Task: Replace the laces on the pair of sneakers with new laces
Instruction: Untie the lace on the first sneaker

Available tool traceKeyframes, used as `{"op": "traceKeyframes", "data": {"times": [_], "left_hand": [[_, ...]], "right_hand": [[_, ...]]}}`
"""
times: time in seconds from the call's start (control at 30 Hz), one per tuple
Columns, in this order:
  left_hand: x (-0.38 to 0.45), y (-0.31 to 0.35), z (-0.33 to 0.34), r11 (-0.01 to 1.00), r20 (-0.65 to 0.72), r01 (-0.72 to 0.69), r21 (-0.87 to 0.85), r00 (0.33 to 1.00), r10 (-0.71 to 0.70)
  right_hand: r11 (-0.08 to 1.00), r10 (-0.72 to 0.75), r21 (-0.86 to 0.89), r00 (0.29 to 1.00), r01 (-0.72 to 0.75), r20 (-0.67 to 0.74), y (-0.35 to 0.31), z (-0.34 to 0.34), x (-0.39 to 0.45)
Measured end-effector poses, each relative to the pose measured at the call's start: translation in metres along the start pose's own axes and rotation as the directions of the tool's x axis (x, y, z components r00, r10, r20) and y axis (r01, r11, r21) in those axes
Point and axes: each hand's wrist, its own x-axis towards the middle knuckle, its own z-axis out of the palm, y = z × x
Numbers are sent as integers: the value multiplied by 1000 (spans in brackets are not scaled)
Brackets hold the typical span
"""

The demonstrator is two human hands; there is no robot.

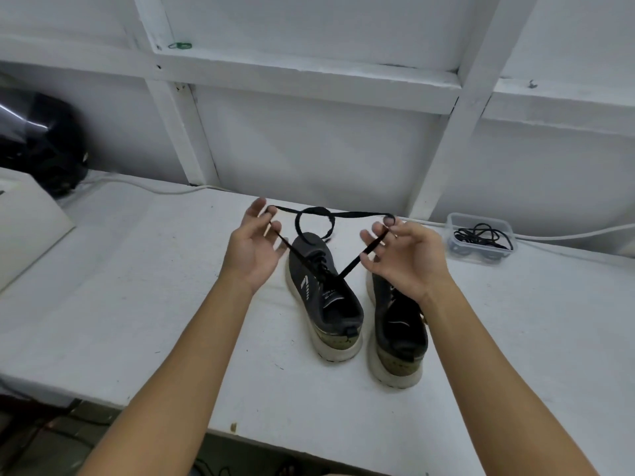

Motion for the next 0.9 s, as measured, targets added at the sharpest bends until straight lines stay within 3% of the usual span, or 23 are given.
{"op": "traceKeyframes", "data": {"times": [0.17,0.23,0.3,0.5,0.53,0.6,0.67,0.7,0.77,0.8,0.83,0.9], "left_hand": [[6,9,-15,996,-57,-90,-20,994,89],[7,10,-24,992,-131,-109,-62,986,100],[7,9,-33,989,-195,-121,-80,975,104],[11,0,-57,990,-321,-140,-9,938,129],[11,-1,-60,991,-328,-136,0,936,129],[10,-4,-66,989,-325,-103,105,936,132],[8,-10,-66,960,-311,-34,277,942,123],[6,-13,-65,934,-300,2,358,947,113],[2,-20,-62,845,-264,74,530,961,81],[0,-24,-59,765,-240,103,635,968,68],[-2,-27,-56,656,-217,123,745,974,64],[-6,-35,-52,377,-159,112,919,983,95]], "right_hand": [[999,-37,1,998,37,-48,-12,-6,4],[993,-61,97,996,67,-64,-15,-11,5],[978,-71,184,990,94,-125,-17,-16,7],[952,-162,207,944,226,-286,-22,-33,20],[960,-171,161,936,228,-309,-23,-35,22],[982,-167,-138,920,126,-353,-22,-36,26],[868,-156,-492,902,-70,-403,-15,-39,31],[741,-190,-654,886,-153,-422,-10,-41,33],[327,-335,-905,862,-272,-380,-3,-39,33],[160,-408,-946,854,-281,-323,0,-38,32],[101,-467,-965,844,-243,-261,4,-36,31],[106,-549,-989,824,-101,-143,11,-35,29]]}}
